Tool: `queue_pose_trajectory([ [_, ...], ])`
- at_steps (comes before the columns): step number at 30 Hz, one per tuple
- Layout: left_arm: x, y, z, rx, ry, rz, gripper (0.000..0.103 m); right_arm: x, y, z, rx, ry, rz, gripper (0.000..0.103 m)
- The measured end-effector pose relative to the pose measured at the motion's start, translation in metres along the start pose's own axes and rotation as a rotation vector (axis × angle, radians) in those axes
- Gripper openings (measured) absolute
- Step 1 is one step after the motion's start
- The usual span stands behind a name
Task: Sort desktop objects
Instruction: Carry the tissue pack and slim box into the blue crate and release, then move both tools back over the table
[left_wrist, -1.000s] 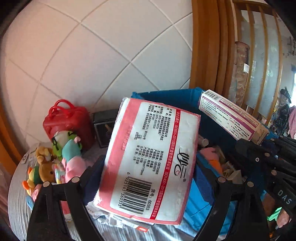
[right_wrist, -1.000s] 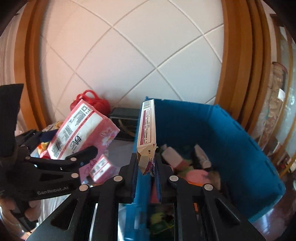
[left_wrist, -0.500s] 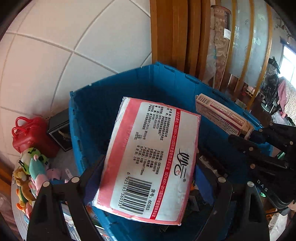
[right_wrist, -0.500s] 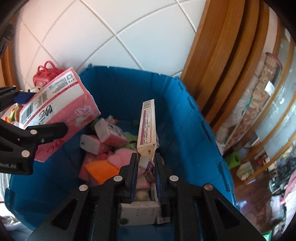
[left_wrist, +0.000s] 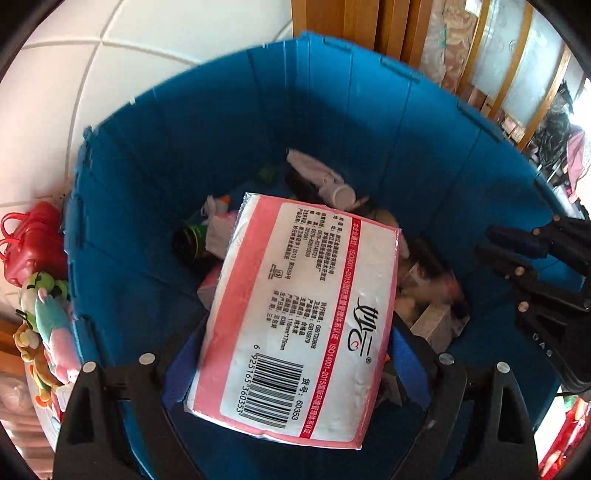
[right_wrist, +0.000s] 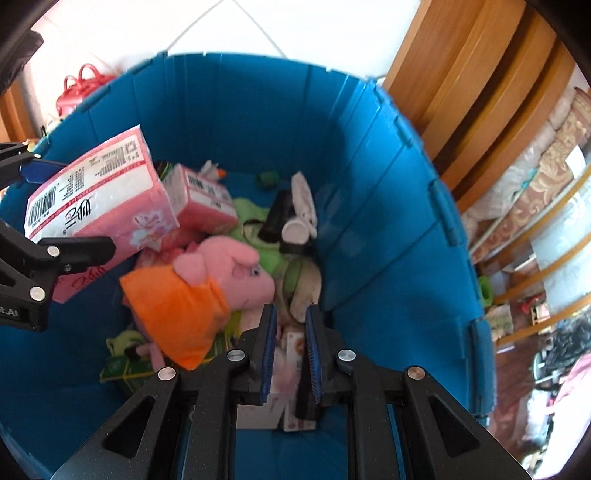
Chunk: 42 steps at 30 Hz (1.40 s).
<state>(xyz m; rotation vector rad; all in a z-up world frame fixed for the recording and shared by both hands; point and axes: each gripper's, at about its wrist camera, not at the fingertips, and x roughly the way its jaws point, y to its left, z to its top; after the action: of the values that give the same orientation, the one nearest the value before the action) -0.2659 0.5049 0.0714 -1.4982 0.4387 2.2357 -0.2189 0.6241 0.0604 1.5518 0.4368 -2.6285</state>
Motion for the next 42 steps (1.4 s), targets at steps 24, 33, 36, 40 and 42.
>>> queue_pose_trajectory([
  [24,-0.036,-0.003,-0.028,0.063,-0.073,-0.001,0.093,-0.006,-0.009,-0.006,0.039,-0.041,0.032,0.093],
  [33,-0.075,0.006,-0.054,0.075,-0.192,-0.004,0.093,-0.030,0.004,-0.013,0.027,-0.101,-0.046,0.101],
  [36,-0.096,0.011,-0.070,0.074,-0.276,0.018,0.093,-0.055,0.016,-0.017,0.025,-0.146,-0.045,0.103],
  [40,-0.120,0.025,-0.094,0.066,-0.356,0.013,0.093,-0.086,0.038,-0.023,0.024,-0.206,-0.055,0.103],
  [42,-0.131,0.037,-0.108,0.054,-0.388,-0.003,0.093,-0.098,0.052,-0.025,0.026,-0.230,-0.037,0.103],
])
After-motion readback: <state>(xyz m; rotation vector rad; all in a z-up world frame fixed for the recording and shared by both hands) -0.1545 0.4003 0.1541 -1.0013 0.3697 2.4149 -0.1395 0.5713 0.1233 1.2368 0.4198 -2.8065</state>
